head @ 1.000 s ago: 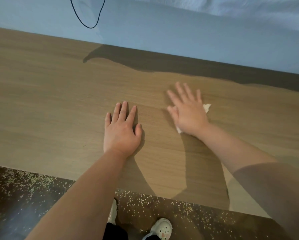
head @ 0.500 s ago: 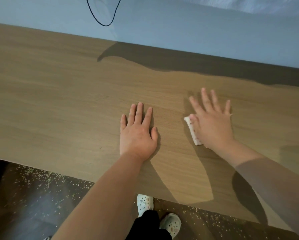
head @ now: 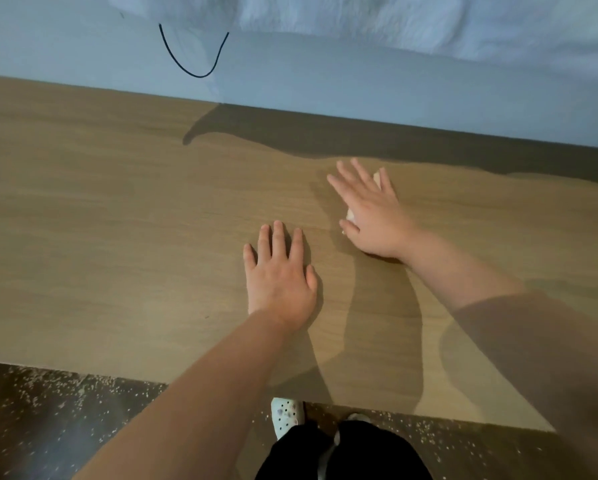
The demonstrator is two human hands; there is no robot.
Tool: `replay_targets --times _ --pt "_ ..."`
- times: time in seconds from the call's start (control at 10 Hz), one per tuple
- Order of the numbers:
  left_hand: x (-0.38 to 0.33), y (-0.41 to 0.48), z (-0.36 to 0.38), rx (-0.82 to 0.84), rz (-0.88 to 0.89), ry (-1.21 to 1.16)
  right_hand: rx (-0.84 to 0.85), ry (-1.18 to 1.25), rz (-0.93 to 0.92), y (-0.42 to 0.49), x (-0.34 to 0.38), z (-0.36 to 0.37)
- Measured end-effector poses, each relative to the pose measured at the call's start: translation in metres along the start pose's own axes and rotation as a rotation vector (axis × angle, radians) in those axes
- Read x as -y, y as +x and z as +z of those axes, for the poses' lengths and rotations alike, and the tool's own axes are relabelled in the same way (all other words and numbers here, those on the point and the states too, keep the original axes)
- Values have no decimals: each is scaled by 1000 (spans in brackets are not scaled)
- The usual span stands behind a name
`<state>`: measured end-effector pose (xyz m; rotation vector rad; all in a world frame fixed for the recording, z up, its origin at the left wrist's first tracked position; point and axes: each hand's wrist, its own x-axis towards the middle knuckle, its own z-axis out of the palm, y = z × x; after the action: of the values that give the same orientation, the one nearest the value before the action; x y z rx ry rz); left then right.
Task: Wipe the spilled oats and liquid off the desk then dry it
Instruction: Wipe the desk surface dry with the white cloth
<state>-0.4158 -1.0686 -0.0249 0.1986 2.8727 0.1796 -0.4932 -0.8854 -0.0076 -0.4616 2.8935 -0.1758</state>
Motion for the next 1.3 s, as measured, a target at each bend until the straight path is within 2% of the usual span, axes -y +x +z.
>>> replay_targets --times 0.1,0.2,0.3,0.4,0.5,0.6,0.7,0.8,0.9,1.0,1.1,1.2,1.3 --pt "14 25 -16 -105 -16 -65 -138 100 302 -1 -2 -18" --pt "27 64 -22 -139 -69 -95 -157 309 684 1 11 -8" --pt "28 86 -14 -99 -114 -99 -97 205 714 1 22 23" --pt "26 90 -7 -106 -129 -70 -169 38 582 13 0 34" --pt "27 89 -7 -116 -131 -78 -216 102 696 43 -24 22" --pt "26 89 -8 -131 -130 -92 -290 195 715 67 2 10" --pt "27 89 -6 -143 -129 -102 -260 166 187 68 50 21" --pt "26 88 -6 -138 -129 -108 -286 101 220 65 18 21" --pt "25 89 -7 -135 -131 -106 -343 17 608 69 -39 12" --pt "26 89 -8 -130 -129 -109 -322 103 457 95 -35 7" --pt "26 88 -6 -140 -129 -112 -174 114 51 118 -1 8" --pt "26 89 -6 -147 -129 -112 -69 76 -17 120 -5 7" --pt "26 88 -7 -127 -124 -109 -108 16 65 94 -40 9"
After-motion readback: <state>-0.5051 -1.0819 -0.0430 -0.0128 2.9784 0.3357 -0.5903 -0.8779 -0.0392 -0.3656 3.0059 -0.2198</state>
